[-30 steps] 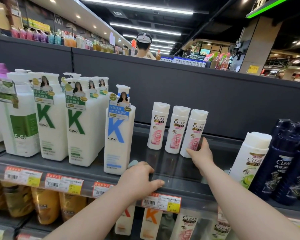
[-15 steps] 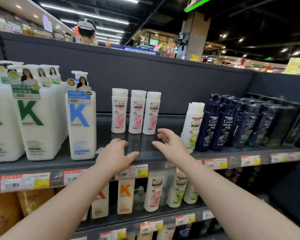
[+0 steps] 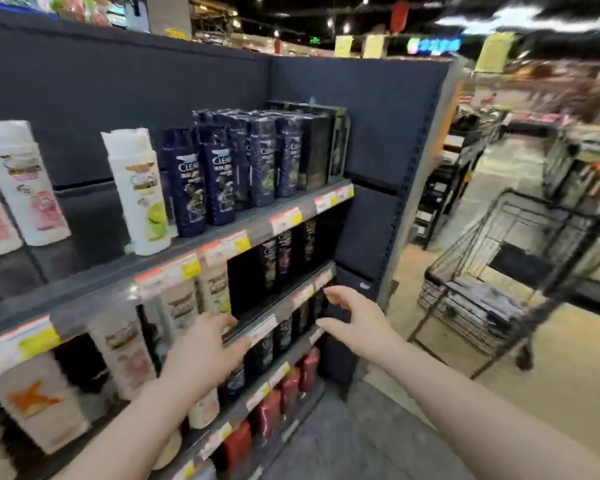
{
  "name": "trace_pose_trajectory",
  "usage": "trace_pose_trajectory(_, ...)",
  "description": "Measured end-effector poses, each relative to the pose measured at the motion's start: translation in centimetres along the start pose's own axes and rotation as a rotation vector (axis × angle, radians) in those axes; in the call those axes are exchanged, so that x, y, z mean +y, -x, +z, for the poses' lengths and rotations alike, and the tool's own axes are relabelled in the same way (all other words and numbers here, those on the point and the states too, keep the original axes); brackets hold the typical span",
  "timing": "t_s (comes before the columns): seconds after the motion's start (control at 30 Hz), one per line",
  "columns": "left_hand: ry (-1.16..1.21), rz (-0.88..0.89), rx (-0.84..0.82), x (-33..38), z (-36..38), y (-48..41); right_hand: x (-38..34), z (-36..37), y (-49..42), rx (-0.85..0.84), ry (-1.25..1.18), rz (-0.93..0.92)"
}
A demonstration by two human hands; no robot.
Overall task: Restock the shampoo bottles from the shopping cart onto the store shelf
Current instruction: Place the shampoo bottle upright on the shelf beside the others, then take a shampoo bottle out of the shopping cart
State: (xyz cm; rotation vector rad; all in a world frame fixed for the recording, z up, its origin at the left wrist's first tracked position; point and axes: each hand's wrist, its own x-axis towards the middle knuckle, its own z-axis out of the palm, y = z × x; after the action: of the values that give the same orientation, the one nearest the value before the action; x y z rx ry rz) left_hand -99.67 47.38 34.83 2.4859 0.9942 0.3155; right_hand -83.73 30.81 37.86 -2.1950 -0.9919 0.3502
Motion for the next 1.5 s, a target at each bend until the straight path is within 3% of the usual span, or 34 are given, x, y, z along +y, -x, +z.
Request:
trace_pose_trajectory(0.23,-0.019,0.293,-0.264,15.7,11.1,-3.3,14.4,-11.0,5.5,0.200,-0.027,0.318)
trace_pose_trajectory(0.4,-0.045,0.455,-0.343,28.6,19.6,-4.6,24.6,-18.8,8.6,0.279,-0.017,0.470)
trace_pose_trajectory(0.6,-0.062,0.526,-0.460,42.3,27.7,-5.7,35.1,-27.6,11.2,0.280,-0.048,0.632)
trace_pose_trajectory(0.83,-0.080,0.553,-0.537,51.1,34.6,-8.1,42.9,-33.8,10.6,0.313,0.004,0.695)
trace_pose_trajectory(1.07,-0.086,0.559,-0.575,57.6,41.3,-14.6,50.5,-38.8,4.8,0.251,0.096,0.736)
trace_pose_trajectory(1.5,-0.073,0.443,-0.637,69.6,51.8,-36.5,64.9,-49.9,-17.5,0.077,0.173,0.778)
